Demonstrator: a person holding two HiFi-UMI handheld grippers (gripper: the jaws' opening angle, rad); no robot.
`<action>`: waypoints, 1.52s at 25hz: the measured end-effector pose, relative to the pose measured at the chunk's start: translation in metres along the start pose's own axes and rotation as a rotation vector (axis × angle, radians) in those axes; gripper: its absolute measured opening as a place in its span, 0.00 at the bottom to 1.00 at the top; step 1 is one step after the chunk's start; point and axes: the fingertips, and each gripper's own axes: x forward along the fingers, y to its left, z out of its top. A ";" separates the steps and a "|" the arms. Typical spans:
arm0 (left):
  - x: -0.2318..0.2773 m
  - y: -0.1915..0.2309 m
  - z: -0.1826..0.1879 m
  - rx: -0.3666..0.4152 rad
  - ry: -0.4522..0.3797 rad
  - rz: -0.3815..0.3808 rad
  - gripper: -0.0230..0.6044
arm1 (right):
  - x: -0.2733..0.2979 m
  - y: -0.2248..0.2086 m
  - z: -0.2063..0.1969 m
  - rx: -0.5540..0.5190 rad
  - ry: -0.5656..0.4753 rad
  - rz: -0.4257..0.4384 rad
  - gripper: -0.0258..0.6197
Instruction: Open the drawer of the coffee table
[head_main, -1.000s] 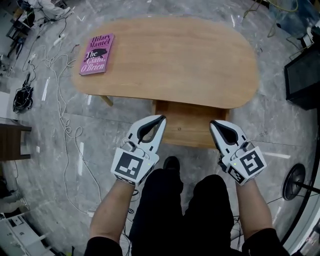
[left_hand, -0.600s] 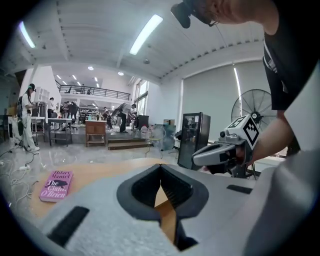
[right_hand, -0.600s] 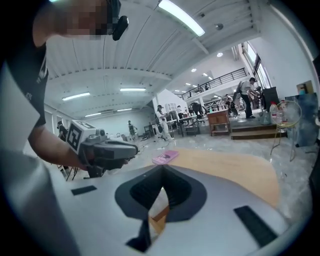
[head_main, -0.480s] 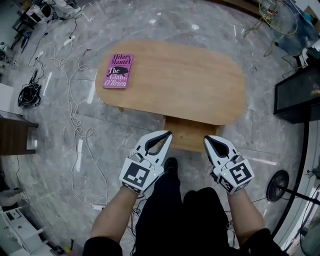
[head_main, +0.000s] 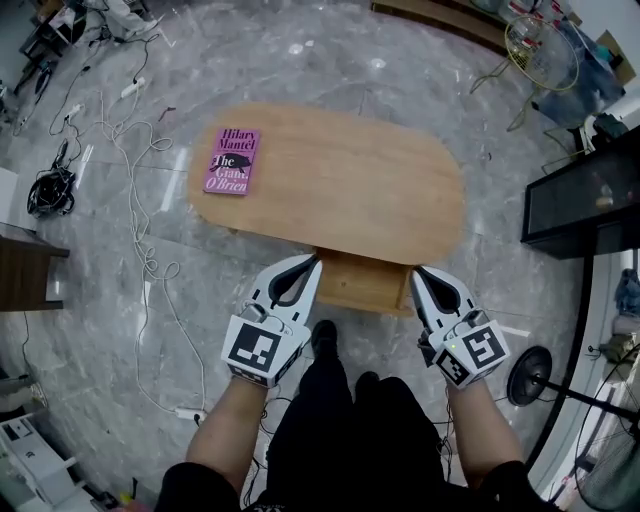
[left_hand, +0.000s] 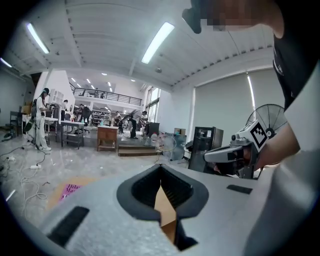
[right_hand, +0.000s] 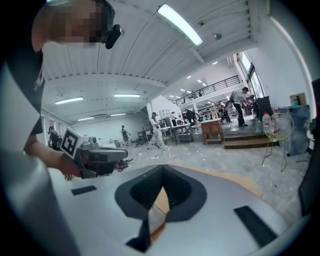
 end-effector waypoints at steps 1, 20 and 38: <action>0.001 -0.004 0.007 0.006 -0.005 0.004 0.04 | -0.003 0.000 0.007 0.003 -0.008 0.003 0.05; -0.026 -0.148 0.100 -0.023 -0.047 0.151 0.04 | -0.160 0.005 0.074 -0.022 -0.118 0.113 0.05; -0.096 -0.142 0.114 0.072 -0.010 0.232 0.04 | -0.203 0.046 0.091 -0.043 -0.174 0.115 0.04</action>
